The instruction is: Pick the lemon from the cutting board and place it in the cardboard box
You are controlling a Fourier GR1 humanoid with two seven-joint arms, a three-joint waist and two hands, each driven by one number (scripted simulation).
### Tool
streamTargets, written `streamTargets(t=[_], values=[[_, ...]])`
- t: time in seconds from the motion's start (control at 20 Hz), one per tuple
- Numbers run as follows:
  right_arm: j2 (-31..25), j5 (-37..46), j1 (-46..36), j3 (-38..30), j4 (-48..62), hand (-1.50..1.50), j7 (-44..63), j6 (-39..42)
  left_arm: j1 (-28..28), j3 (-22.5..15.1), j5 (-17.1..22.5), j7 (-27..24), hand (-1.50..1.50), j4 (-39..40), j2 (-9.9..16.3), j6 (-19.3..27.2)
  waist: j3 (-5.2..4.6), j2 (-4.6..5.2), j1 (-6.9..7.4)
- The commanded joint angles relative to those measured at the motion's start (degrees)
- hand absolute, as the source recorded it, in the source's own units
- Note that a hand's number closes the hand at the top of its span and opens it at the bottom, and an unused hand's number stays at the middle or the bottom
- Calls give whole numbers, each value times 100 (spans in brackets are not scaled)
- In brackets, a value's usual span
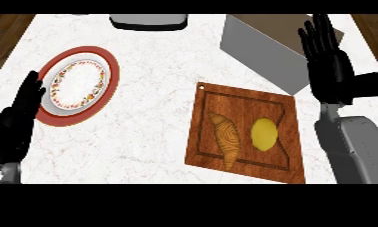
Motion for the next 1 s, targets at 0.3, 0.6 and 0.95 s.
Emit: streamTargets(t=[0.3,0.6,0.95], values=[[-1054,2400,820,86,769,-150,434,-1968,-67,-229,-396,-97,0,142,-4,-30,-161,154,-528],[1072,2910,1385,-86,-237,-150,-137,-4977,98,-625,-539,-280,0,299,-290,-145,60,-125,-276],[-60,4764,2352,1023,-396,-150,2000,-4056,18,-660,-756,-301,0,409,-437,18,20,-120,-290]])
